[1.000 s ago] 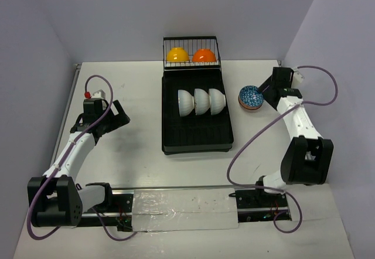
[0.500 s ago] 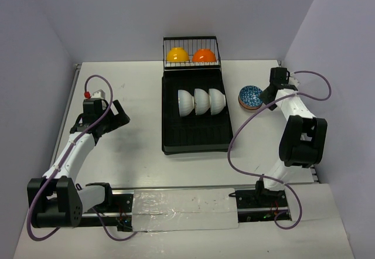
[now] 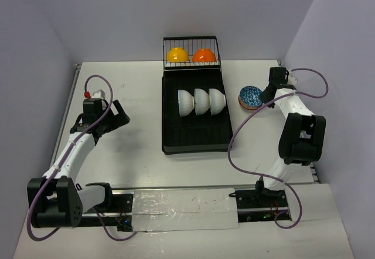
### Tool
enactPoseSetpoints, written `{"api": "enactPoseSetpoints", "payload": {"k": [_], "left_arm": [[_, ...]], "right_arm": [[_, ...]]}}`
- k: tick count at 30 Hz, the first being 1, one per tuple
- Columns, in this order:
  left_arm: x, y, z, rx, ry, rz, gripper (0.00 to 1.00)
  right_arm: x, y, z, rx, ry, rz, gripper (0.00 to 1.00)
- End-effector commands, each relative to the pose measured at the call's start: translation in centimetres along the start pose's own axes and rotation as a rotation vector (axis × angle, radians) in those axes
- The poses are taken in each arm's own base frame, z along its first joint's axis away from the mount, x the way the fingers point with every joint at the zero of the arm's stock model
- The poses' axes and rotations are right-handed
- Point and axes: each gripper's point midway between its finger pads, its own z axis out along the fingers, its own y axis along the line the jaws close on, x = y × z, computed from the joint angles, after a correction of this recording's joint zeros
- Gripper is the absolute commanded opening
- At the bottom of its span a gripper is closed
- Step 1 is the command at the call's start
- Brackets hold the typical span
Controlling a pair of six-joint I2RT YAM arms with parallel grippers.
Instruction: Load the bowls into the dish rack
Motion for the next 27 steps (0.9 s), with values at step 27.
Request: {"api": "enactPoseSetpoints", "payload": {"k": [27], "left_arm": [[-1.3, -0.5, -0.2, 0.021, -0.037, 0.007, 0.99]], "right_arm": [[-1.2, 1.7, 0.7, -0.067, -0.030, -0.110, 0.16]]}}
